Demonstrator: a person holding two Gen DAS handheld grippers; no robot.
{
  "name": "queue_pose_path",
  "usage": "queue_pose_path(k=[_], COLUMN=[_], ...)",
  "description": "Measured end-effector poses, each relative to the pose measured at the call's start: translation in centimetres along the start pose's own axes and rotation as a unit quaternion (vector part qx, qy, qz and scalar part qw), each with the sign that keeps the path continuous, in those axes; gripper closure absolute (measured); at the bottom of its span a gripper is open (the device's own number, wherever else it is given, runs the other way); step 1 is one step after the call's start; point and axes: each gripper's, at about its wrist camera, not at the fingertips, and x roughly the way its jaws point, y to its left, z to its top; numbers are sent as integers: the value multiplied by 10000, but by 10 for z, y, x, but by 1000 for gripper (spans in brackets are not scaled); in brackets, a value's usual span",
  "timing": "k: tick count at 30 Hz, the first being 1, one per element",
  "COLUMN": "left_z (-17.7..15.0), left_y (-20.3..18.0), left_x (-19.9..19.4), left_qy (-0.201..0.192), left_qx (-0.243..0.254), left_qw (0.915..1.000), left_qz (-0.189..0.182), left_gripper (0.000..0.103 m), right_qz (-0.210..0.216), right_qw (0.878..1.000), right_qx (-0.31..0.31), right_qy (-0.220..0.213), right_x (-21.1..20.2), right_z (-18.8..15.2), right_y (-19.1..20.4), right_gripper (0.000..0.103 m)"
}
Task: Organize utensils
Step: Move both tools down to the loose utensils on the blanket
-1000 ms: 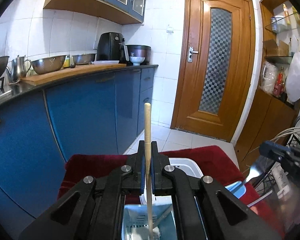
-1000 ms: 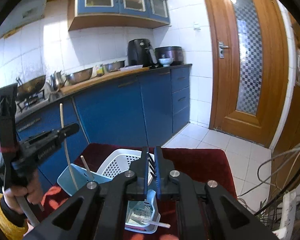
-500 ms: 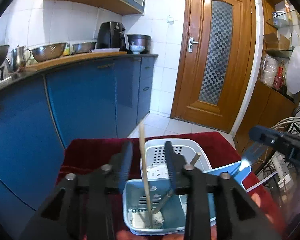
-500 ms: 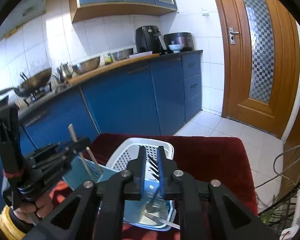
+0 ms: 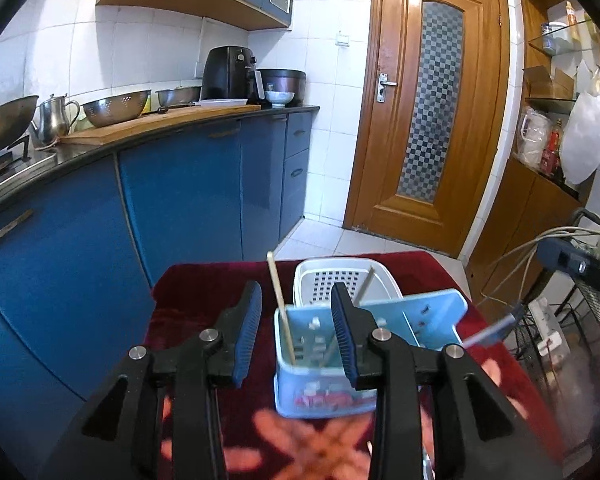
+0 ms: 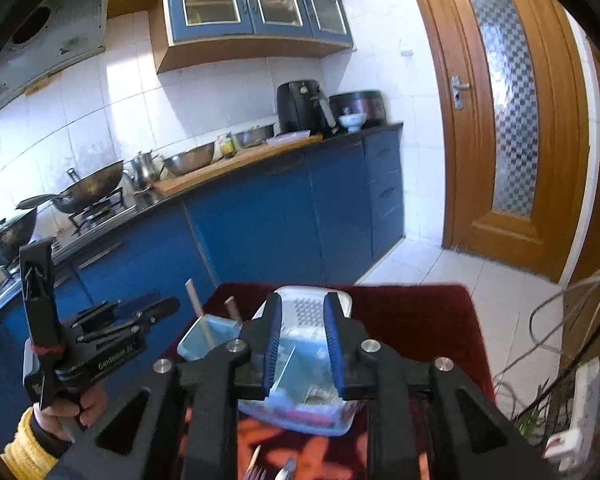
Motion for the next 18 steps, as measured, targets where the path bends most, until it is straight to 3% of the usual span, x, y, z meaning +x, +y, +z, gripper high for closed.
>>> queue_pose_path(k=[9,18], left_z=[-38,-89], left_y=[-3,-16], left_x=[-52,-67], left_qy=[271,661], left_qx=[12,-4], left_qw=[9996,9978], left_qz=[10,-101], left_gripper=[66,66], right_qz=[-12,22], right_qw=[9977,9932], right_qx=[19,-11], right_qy=[678,1167], right_x=[-17,-21], right_z=[-52,-107], right_y=[10,16], right_gripper=[79,79])
